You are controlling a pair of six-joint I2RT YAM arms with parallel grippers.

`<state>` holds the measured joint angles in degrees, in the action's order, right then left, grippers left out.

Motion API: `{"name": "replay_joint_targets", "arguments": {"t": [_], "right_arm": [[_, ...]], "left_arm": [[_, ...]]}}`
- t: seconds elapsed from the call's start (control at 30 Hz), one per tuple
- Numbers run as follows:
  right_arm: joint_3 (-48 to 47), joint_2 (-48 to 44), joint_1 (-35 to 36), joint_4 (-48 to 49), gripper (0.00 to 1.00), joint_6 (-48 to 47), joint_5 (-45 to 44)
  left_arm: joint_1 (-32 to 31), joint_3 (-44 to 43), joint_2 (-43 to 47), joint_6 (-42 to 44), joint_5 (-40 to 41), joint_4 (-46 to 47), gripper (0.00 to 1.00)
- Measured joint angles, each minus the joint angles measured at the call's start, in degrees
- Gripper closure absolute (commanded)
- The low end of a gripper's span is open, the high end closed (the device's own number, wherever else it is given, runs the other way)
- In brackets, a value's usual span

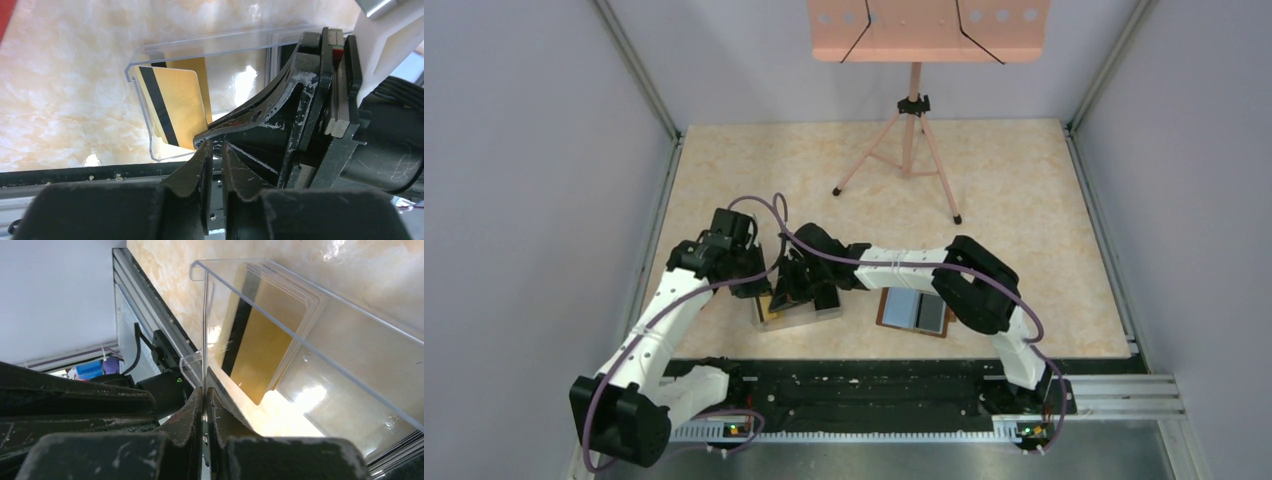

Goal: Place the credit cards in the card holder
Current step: Pick up the credit card from the storage box.

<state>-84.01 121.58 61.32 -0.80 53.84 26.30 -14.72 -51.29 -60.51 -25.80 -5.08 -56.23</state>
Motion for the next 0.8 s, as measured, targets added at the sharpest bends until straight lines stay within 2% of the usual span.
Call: {"name": "replay_joint_targets", "arguments": {"t": [0.1,0.17,0.37,0.57,0.8], "right_arm": [[0.04,-1.51,0.0,0.0,1.0,-0.28,-0.59],[0.13,-2.78,0.0,-0.02,1.0,-0.59,-0.92],[3.48,-9.73,-0.57,0.0,1.0,-1.7,-2.36],[11.69,-18.29,-3.37,0.7,1.0,-1.84,-2.23],[21.62,-28.76,-8.44,2.01,1.0,-1.68,-0.22]], "left_arm": [[0.0,-1.2,1.51,-0.37,-0.04,0.04,0.57],[0.0,-2.01,2.86,-0.66,-0.04,0.09,0.47],[0.0,-3.39,8.7,-1.77,-1.03,0.96,0.24],[0.04,-3.32,11.58,-3.06,-4.37,3.02,0.19],[0.83,1.51,13.16,-5.75,-12.28,9.4,0.22]]}}
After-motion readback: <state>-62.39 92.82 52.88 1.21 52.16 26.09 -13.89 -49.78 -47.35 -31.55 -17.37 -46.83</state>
